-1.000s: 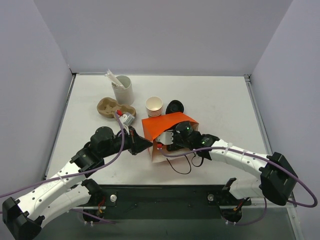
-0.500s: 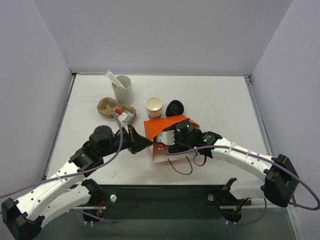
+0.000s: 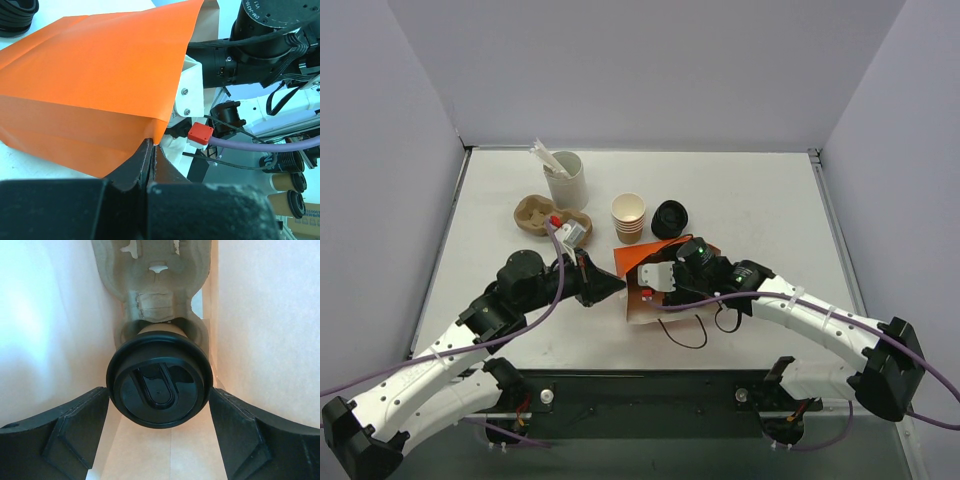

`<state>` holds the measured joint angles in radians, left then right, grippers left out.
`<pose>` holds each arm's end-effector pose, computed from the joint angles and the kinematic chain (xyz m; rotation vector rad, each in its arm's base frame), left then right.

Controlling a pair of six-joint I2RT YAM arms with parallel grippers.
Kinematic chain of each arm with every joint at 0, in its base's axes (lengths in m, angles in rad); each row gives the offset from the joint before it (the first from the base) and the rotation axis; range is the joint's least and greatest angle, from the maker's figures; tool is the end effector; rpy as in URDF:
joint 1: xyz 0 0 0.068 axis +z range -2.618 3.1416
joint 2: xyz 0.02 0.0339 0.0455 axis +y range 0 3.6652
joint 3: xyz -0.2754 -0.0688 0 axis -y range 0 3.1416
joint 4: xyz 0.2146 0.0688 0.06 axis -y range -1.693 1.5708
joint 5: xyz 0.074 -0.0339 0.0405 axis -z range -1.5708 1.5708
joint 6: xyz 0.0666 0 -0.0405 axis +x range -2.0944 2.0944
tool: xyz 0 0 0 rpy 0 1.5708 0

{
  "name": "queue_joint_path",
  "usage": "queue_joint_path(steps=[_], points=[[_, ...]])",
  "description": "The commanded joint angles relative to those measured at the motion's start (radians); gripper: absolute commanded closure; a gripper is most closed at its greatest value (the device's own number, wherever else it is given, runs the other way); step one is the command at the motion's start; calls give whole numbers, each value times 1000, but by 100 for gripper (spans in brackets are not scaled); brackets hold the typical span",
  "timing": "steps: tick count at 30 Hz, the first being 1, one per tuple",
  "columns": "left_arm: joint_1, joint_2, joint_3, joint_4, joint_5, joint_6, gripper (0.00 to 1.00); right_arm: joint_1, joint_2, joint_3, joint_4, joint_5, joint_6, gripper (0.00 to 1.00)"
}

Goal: Pack the takeout coffee

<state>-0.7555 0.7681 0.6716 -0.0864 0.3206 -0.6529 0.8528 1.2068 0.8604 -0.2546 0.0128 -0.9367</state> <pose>0.1139 -0.1361 0.3189 0.3561 1.9024 -1.2696 0.1718 0.1954 0.2749 -1.6900 1.3650 -0.0619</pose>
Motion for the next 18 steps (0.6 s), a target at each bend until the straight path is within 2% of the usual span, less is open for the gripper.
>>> queue_joint_path(steps=[1,13,16,18], points=[[5,0,54,-4,17,-8,100,9,-33,52,-69,-4,22,17],[5,23,72,-1,21,-5,100,25,-32,97,-163,-5,59,17],[5,30,77,-1,21,-4,100,26,-33,109,-178,-31,68,22],[5,34,79,-3,25,-4,100,28,-33,114,-193,-30,73,21]])
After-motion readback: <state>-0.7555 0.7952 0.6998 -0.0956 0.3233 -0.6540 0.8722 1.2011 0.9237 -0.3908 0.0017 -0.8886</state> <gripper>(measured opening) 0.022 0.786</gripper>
